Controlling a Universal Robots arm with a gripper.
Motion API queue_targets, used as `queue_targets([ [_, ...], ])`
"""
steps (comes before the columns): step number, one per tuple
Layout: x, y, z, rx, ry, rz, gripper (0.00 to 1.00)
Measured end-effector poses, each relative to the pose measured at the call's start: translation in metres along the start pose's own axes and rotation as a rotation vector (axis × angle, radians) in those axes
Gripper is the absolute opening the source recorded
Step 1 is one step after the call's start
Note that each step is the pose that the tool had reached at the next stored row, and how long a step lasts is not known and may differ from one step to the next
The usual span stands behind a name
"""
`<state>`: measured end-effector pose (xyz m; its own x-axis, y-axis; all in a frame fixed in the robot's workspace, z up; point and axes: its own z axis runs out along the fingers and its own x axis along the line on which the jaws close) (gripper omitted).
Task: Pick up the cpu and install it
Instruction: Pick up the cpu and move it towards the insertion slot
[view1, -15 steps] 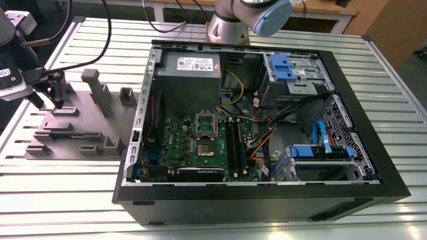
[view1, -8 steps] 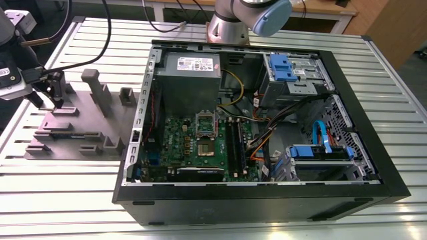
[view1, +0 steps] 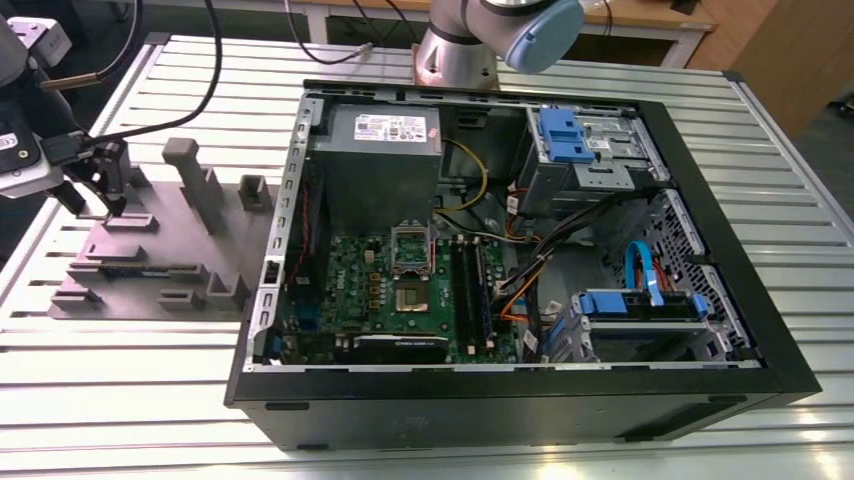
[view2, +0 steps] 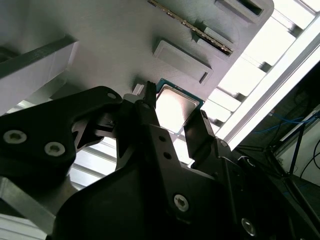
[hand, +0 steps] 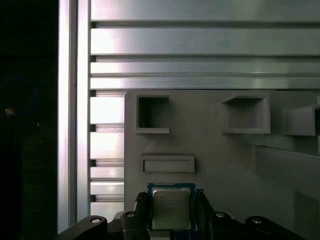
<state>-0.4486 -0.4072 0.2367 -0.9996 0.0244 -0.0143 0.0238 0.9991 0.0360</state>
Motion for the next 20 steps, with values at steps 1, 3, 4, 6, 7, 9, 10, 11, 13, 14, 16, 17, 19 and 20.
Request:
queue_targets([
  [1,0.0000,0.0000,-0.0001,0.0000,0.0000,0.000,0.47],
  [3,0.0000,0.0000,-0.0003,0.0002,0.0000,0.000,0.47],
  [4,0.0000,0.0000,-0.0003,0.0002,0.0000,0.000,0.47],
  [6,0.0001,0.0000,-0.0004,0.0003,0.0002,0.000,0.47],
  [7,0.0001,0.0000,-0.0004,0.0004,0.0000,0.000,0.47],
  [9,0.0001,0.0000,-0.0003,0.0004,-0.0001,0.000,0.47],
  [10,0.0001,0.0000,-0.0004,0.0004,-0.0003,0.000,0.47],
  [11,0.0001,0.0000,-0.0006,0.0004,-0.0002,0.000,0.47],
  [13,0.0001,0.0000,-0.0010,0.0004,0.0000,0.000,0.47],
  [14,0.0001,0.0001,-0.0014,0.0005,0.0001,0.000,0.47],
  [16,0.0001,0.0001,-0.0018,0.0004,-0.0001,0.000,0.47],
  [17,0.0001,0.0001,-0.0020,0.0004,-0.0002,0.000,0.47],
  [19,0.0001,0.0001,-0.0027,0.0005,0.0000,0.000,0.47],
  [20,0.0001,0.0001,-0.0031,0.0005,0.0001,0.000,0.47],
])
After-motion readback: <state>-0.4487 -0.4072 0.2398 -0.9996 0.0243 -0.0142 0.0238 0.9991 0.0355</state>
